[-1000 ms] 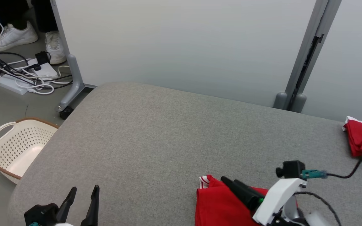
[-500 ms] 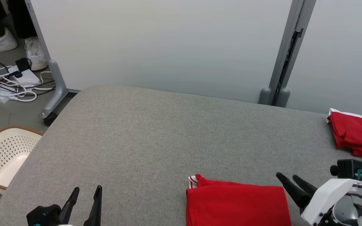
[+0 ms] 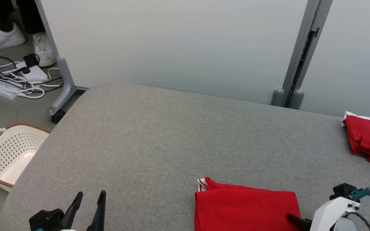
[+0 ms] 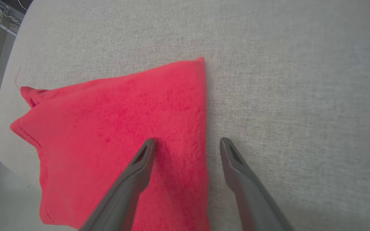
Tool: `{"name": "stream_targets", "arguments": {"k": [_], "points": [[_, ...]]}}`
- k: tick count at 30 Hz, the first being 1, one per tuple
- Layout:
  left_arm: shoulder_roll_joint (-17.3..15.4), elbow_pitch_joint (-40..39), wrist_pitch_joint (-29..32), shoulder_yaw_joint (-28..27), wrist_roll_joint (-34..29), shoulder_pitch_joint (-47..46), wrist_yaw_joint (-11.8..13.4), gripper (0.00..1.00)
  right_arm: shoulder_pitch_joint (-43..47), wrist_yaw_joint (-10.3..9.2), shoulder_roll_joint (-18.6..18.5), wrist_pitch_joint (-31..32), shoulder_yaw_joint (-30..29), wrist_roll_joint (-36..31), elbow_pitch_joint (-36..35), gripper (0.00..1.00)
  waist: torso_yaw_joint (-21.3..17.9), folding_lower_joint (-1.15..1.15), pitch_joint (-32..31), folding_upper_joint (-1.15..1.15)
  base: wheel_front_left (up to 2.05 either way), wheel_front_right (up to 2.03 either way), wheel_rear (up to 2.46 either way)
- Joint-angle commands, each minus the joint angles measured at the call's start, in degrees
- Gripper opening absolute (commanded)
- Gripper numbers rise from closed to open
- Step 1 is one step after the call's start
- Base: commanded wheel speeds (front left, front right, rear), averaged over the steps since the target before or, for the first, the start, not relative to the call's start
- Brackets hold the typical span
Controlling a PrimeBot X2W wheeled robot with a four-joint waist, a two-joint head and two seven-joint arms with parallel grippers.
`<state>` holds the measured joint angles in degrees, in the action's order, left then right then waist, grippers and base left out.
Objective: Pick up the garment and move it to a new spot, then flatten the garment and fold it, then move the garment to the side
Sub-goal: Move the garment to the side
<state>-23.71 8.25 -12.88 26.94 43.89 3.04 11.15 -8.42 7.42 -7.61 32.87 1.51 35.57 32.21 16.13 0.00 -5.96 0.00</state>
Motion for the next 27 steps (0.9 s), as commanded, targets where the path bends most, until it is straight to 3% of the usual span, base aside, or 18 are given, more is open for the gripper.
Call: {"name": "stream_targets", "arguments": {"k": [1, 9, 10, 12, 20, 27], "points": [[-0.2, 0.2, -0.1, -0.1, 0.3, -0.9, -0.2, 1.00, -0.6, 0.14, 0.2, 0.9, -0.9, 0.1, 1.8, 1.00, 0.4, 0.00, 0.1, 0.00, 0.00, 0.00, 0.00], [-0.4, 0.3, -0.1, 0.0, 0.5, -1.2, -0.3, 1.00, -1.6, 0.14, 2.1, 1.9, -2.5, 0.7, 8.0, 1.00, 1.1, 0.00, 0.4, 0.00, 0.00, 0.00, 0.00], [-0.4, 0.3, -0.1, 0.0, 0.6, -1.2, -0.3, 1.00, -1.8, 0.14, 2.3, 2.1, -2.4, 1.1, 8.6, 0.77, 1.2, 0.00, 0.5, 0.00, 0.00, 0.00, 0.00], [-0.4, 0.3, -0.2, 0.0, 0.6, -1.3, -0.3, 1.00, -2.1, 0.14, 2.4, 1.7, -1.6, 1.3, 9.1, 0.00, 1.2, 0.00, 0.7, 0.00, 0.00, 0.00, 0.00], [-0.1, 0.5, -0.4, 0.2, 0.5, -1.3, -0.2, 1.00, -4.3, 0.15, 0.4, -3.3, 2.6, 3.8, 6.1, 0.00, 0.8, 0.00, 0.9, 0.00, 0.00, 0.00, 0.00], [0.6, 0.5, -0.6, 1.2, -0.2, -2.0, -0.9, 1.00, -9.4, 0.12, -4.4, -8.6, 7.4, 3.8, 3.7, 0.00, -1.0, 0.00, 1.9, 0.00, 0.00, 0.00, 0.00]]}}
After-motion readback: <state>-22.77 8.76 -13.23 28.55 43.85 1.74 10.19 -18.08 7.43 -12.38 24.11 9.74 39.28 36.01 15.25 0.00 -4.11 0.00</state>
